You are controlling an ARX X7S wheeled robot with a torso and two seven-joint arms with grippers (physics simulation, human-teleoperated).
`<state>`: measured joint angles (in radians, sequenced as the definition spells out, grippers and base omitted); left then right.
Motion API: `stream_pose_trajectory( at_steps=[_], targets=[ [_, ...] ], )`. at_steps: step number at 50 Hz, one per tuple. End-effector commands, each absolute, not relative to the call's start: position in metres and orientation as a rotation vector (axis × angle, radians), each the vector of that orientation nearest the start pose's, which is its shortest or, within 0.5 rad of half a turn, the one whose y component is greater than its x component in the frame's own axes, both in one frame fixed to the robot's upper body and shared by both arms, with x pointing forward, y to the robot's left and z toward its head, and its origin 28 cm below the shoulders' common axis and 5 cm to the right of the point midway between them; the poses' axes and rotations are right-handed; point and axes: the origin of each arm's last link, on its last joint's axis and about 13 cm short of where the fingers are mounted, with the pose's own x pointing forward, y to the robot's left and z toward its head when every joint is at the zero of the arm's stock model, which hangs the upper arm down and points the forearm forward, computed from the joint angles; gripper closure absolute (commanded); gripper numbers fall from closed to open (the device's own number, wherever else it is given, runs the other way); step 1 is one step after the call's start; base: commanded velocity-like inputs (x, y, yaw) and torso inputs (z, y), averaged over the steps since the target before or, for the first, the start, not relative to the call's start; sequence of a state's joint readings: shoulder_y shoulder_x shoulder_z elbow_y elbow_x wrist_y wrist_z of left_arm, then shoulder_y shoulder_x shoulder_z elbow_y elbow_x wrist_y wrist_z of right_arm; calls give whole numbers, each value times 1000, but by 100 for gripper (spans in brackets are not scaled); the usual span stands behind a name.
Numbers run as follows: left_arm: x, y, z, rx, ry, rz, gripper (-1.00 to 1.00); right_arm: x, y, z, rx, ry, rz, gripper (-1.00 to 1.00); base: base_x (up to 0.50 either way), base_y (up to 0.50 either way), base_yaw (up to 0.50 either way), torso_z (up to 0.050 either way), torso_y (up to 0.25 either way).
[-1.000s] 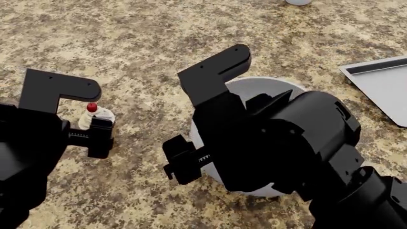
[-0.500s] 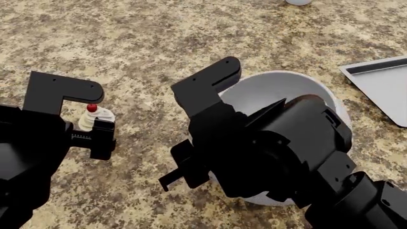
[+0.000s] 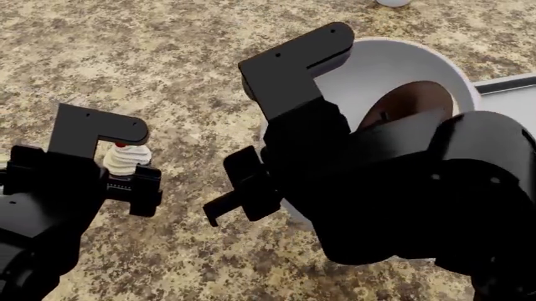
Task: Pick up the bowl with donut and place it on the tray. Pick up the cupcake and place it on the tray.
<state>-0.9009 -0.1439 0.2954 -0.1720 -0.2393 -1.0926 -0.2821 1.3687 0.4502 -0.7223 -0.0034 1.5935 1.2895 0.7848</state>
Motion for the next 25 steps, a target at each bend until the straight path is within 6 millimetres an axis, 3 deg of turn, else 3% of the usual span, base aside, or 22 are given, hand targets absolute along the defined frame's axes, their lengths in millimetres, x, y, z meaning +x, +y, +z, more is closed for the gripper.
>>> stream_pose_trajectory(
  at_steps=[1, 8, 16, 18, 25],
  targets=[
    [363, 195, 163, 187, 389, 33, -100, 283, -86, 313, -197, 340, 296, 100, 0, 0, 0, 0, 0],
    [377, 193, 168, 167, 409, 42, -100, 288, -84, 312, -194, 333, 306, 100, 0, 0, 0, 0, 0],
    [380, 194, 166, 160, 417, 45, -100, 290, -85, 310, -192, 334, 300, 100, 0, 0, 0, 0, 0],
    [384, 187, 161, 104, 420, -43, -100, 294, -86, 306, -190, 338, 297, 100, 0, 0, 0, 0, 0],
    [385, 181, 161, 93, 419, -82, -100, 299, -87, 301, -186, 345, 294, 100, 0, 0, 0, 0, 0]
  ],
)
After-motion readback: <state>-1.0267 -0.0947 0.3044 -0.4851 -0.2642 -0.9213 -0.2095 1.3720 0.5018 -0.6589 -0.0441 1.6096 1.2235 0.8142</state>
